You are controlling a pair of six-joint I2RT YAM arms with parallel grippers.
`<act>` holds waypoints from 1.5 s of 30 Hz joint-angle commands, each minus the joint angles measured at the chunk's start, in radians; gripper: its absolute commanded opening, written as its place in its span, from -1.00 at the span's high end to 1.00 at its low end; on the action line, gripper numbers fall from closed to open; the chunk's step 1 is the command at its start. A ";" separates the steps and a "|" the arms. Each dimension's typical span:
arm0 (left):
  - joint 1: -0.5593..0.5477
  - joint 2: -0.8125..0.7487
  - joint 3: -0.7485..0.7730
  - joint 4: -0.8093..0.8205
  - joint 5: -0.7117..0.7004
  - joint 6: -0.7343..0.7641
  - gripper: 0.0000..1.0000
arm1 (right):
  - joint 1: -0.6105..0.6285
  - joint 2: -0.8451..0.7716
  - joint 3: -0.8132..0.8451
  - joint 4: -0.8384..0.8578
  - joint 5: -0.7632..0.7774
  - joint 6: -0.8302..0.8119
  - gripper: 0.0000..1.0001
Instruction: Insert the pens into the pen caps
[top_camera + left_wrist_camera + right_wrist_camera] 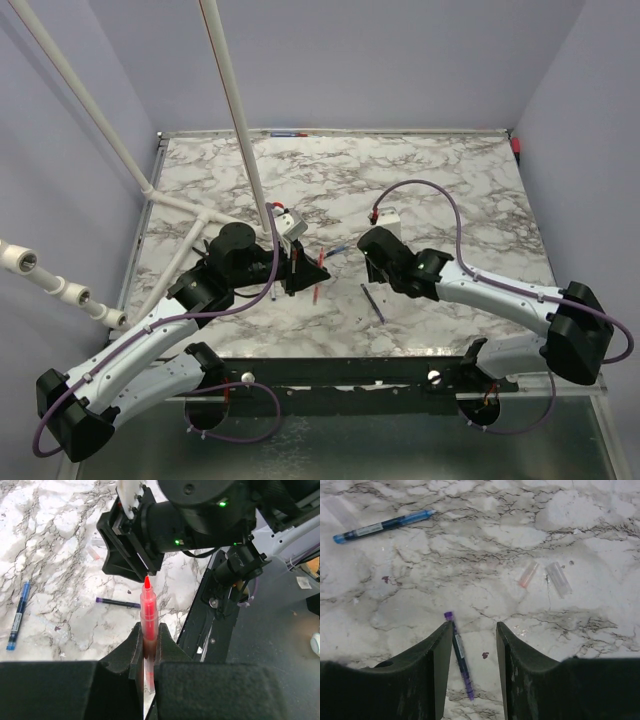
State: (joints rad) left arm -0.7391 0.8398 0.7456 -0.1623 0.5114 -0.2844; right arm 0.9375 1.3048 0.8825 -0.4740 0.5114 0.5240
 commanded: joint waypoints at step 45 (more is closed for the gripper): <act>0.001 -0.004 -0.004 -0.017 -0.019 0.026 1.00 | -0.297 0.328 0.044 0.127 0.033 0.297 0.30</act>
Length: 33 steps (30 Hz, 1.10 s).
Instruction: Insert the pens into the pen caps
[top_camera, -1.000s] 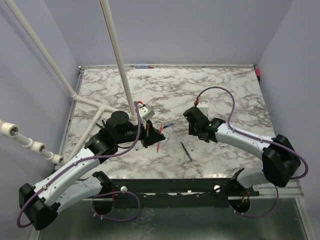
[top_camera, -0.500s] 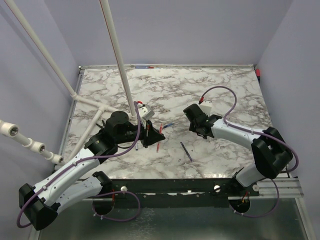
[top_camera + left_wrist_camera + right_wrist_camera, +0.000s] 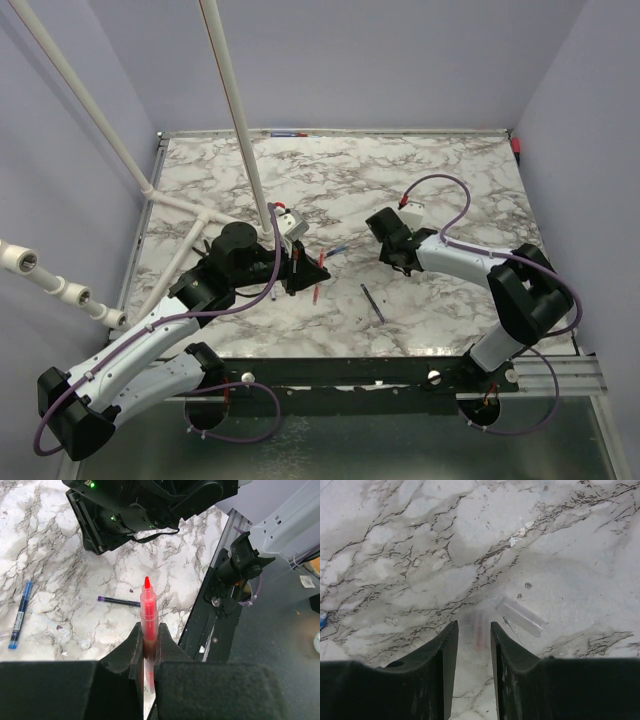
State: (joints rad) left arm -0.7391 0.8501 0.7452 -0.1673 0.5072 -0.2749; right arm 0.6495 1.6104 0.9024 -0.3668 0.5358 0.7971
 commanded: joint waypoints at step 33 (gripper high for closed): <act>0.000 -0.029 -0.006 -0.014 -0.016 0.015 1.00 | -0.008 0.050 -0.049 0.046 -0.036 0.046 0.54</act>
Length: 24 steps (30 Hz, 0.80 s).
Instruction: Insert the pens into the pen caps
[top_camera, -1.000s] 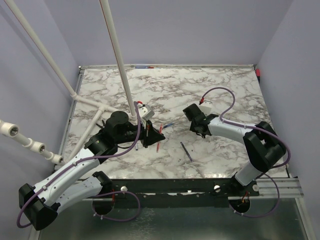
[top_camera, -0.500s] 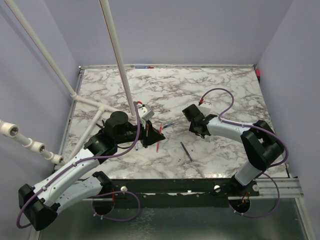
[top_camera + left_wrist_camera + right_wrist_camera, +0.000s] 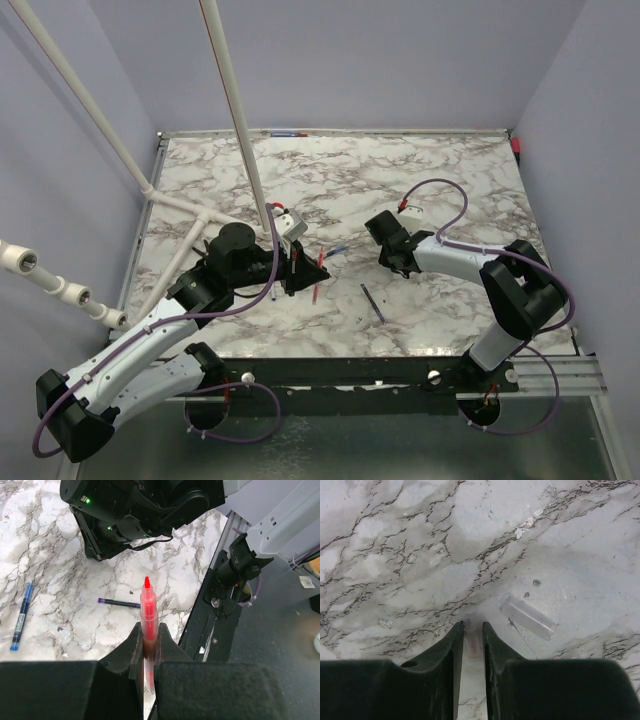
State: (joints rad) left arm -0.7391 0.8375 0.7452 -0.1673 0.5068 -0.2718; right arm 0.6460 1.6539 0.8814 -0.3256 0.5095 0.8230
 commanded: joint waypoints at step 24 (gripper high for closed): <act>0.000 0.002 -0.006 -0.013 -0.022 0.012 1.00 | -0.005 -0.163 -0.016 -0.011 -0.072 -0.076 0.99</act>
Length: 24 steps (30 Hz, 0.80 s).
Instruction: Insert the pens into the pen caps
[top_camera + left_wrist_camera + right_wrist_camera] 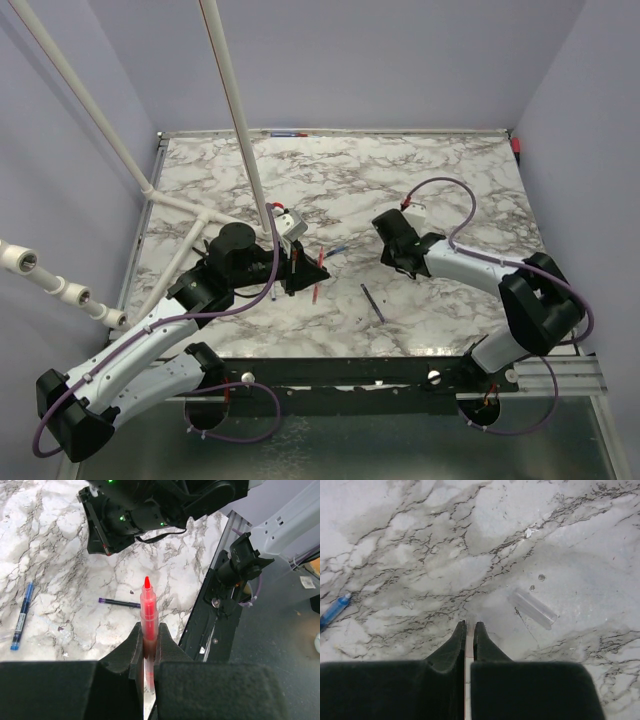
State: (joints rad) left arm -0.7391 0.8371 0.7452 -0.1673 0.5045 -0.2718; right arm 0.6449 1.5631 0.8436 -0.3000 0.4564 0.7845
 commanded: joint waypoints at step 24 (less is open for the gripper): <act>0.000 0.019 -0.004 -0.012 0.039 0.012 1.00 | 0.202 -0.568 0.061 0.328 -0.247 -0.225 0.99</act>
State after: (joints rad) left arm -0.7391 0.8551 0.7452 -0.1673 0.5079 -0.2714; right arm 0.8185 1.0336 0.8997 -0.1547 0.2729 0.6025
